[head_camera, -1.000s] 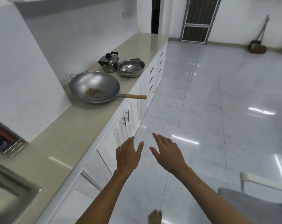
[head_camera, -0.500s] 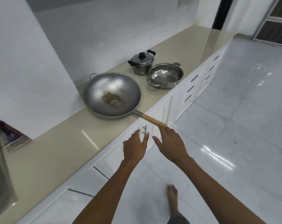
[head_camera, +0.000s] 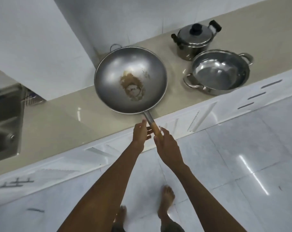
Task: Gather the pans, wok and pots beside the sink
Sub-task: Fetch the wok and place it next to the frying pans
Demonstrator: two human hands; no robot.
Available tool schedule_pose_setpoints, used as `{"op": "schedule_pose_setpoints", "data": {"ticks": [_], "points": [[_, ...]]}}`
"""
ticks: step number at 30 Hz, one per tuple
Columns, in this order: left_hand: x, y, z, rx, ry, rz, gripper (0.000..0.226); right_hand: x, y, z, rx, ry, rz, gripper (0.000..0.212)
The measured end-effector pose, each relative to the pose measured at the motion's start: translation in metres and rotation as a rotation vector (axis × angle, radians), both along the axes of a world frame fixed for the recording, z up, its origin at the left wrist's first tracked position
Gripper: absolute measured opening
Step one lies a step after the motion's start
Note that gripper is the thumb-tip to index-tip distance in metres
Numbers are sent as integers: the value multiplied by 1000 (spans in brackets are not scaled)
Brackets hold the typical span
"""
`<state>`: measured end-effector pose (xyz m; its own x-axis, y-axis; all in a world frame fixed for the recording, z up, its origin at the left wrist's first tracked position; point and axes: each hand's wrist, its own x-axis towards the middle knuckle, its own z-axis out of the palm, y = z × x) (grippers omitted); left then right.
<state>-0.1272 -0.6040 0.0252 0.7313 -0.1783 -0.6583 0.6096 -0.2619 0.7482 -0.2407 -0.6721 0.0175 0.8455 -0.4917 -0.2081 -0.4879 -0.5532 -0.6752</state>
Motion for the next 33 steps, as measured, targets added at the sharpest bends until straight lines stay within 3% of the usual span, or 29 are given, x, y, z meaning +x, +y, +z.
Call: {"op": "schedule_pose_setpoints", "data": {"ticks": [4, 13, 21, 27, 30, 33], "points": [[13, -14, -15, 34, -23, 47, 45, 8, -7, -14, 119, -2, 35, 56], [18, -29, -27, 100, -92, 68, 51, 23, -11, -17, 611, 79, -34, 52], [-8, 5, -12, 127, -141, 13, 58, -3, 24, 9, 490, -5, 1, 48], [-62, 73, -9, 91, -117, 2, 61, -59, 85, 13, 634, 2, -59, 31], [-80, 119, -5, 63, -109, 32, 62, -77, 133, 30, 476, 58, 2, 37], [-98, 179, -2, 36, -123, 68, 62, -92, 190, 45, 446, 59, 54, 46]]}}
